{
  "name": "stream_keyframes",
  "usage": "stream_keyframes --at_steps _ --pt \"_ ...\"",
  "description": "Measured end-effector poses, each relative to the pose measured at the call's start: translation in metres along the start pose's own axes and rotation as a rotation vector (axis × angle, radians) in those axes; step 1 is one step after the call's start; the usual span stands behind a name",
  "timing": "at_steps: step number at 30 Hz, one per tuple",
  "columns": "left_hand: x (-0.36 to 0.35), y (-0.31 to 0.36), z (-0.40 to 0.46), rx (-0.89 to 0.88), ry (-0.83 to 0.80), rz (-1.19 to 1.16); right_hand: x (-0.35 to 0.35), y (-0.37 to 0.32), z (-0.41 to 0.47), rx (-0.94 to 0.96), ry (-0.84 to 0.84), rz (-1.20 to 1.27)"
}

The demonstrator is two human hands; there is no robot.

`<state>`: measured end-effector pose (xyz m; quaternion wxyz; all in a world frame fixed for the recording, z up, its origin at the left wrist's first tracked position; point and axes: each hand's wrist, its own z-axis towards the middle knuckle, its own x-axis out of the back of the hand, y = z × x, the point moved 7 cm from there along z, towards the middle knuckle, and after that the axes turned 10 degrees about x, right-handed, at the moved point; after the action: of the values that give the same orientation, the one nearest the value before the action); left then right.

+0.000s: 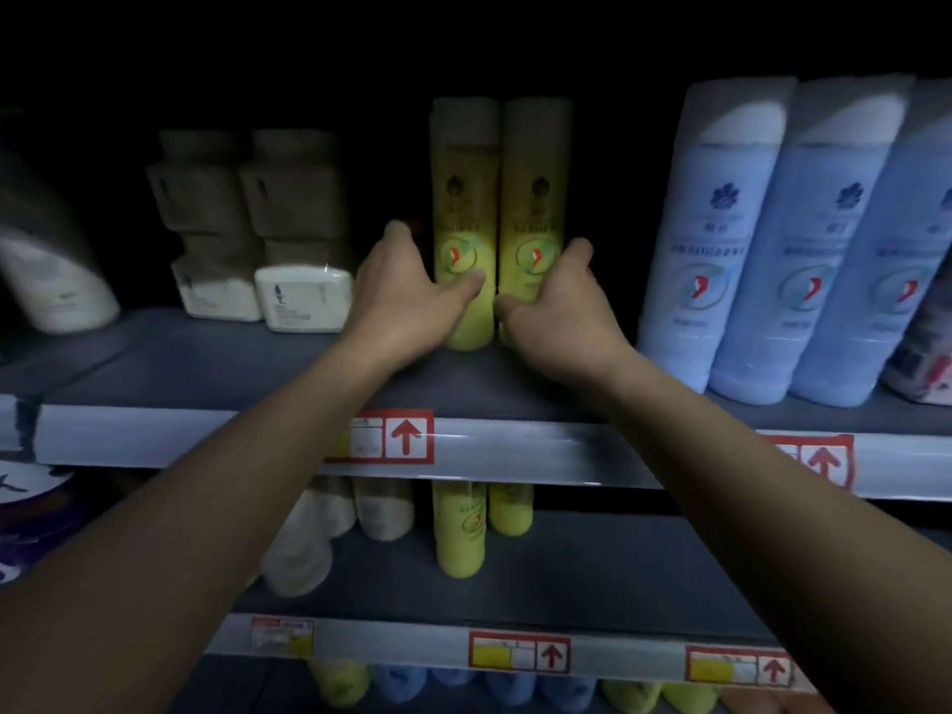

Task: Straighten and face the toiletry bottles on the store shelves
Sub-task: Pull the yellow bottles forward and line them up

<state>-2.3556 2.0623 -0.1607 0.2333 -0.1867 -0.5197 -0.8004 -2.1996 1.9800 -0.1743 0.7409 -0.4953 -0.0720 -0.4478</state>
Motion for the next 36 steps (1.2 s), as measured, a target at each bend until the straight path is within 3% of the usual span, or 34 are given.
stream_keyframes --at_steps 19,26,36 --pt "0.013 0.002 -0.018 -0.007 -0.131 -0.236 0.015 -0.002 -0.008 0.079 0.111 0.107" --pt "0.044 0.003 -0.055 -0.019 -0.059 -0.294 0.029 -0.013 -0.034 0.118 0.132 0.121" --pt "0.105 0.032 -0.141 -0.304 0.167 -0.361 0.079 -0.061 -0.109 0.358 0.242 0.316"
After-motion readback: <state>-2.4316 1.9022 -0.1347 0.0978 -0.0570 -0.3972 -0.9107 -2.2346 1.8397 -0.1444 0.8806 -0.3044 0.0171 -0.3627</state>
